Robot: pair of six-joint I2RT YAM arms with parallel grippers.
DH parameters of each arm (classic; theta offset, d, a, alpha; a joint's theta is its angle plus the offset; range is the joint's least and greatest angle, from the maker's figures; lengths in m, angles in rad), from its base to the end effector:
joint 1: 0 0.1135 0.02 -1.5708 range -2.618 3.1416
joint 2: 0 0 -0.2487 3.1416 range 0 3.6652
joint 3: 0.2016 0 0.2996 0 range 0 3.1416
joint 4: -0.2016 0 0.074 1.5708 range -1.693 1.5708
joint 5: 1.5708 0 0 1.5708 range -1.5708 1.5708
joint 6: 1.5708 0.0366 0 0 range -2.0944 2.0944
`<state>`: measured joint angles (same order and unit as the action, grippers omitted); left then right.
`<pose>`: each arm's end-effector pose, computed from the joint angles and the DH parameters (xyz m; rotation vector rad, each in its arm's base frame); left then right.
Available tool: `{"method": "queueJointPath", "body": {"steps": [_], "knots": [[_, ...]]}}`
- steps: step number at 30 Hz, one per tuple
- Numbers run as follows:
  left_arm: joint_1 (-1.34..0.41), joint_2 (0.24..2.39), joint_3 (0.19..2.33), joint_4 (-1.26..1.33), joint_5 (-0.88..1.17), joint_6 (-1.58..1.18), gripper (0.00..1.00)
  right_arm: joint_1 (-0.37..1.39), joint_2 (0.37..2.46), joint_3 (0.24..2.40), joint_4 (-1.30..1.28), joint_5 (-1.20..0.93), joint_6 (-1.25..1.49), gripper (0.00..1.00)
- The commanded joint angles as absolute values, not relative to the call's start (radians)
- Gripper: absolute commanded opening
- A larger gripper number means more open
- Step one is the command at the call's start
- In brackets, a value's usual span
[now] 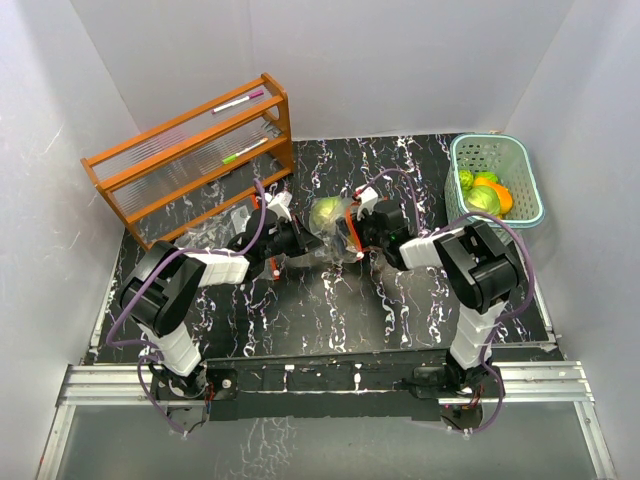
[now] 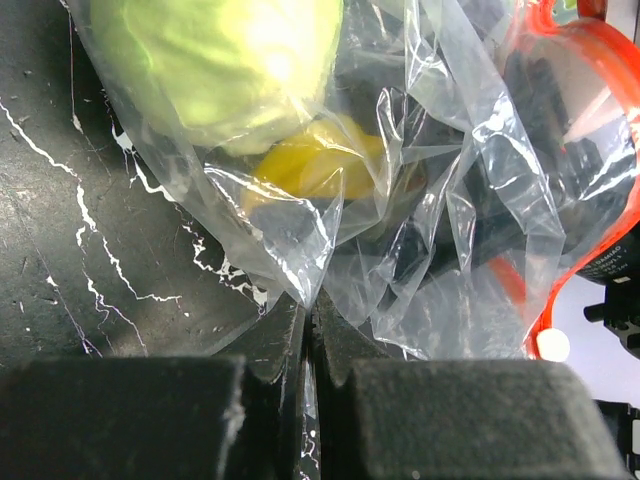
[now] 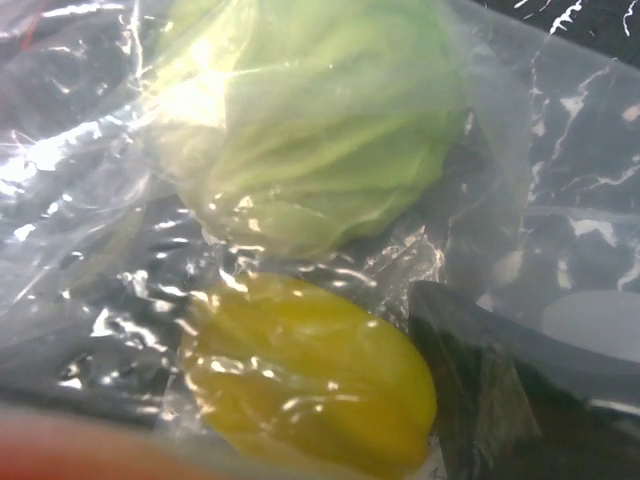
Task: Open the zip-top bag and remove the fake food
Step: Pick up the fake fruit from the zipper food storage bag, then place the fake fruit in the bin.
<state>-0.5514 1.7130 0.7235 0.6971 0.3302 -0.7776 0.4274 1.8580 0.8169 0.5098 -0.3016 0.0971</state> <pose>0.3094 -0.2042 0.1160 0.0206 2.0351 -1.1907 0.3454 0.1693 0.0738 -0.5331 2.0714 0.6288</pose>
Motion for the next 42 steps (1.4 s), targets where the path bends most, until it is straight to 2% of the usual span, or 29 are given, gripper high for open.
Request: {"method": "queueJointPath", "body": {"steps": [1, 8, 11, 13, 16, 24, 33, 39, 42], "knots": [[-0.548, 1.671, 0.759, 0.669, 0.343, -0.752, 0.00, 0.446, 1.856, 0.793, 0.545, -0.284, 0.069, 0.97], [-0.547, 1.678, 0.754, 0.670, 0.309, -0.773, 0.00, 0.449, 1.737, 0.716, 0.500, -0.244, 0.085, 0.67], [-0.542, 1.682, 0.752, 0.671, 0.281, -0.791, 0.00, 0.449, 1.657, 0.697, 0.454, -0.202, 0.091, 0.44], [-0.536, 1.687, 0.752, 0.679, 0.267, -0.803, 0.00, 0.449, 1.607, 0.687, 0.418, -0.166, 0.096, 0.34], [-0.523, 1.692, 0.749, 0.690, 0.252, -0.819, 0.00, 0.448, 1.535, 0.691, 0.352, -0.105, 0.106, 0.26], [-0.492, 1.684, 0.711, 0.704, 0.234, -0.848, 0.00, 0.397, 1.317, 0.739, 0.180, -0.044, 0.153, 0.24], [-0.476, 1.666, 0.689, 0.716, 0.245, -0.852, 0.00, 0.196, 1.118, 0.868, 0.009, -0.116, 0.158, 0.24], [-0.475, 1.662, 0.673, 0.728, 0.266, -0.849, 0.00, -0.074, 1.188, 1.022, -0.051, -0.120, 0.240, 0.24], [-0.475, 1.666, 0.668, 0.737, 0.289, -0.858, 0.00, -0.134, 1.267, 1.090, -0.056, -0.014, 0.239, 0.24]]}}
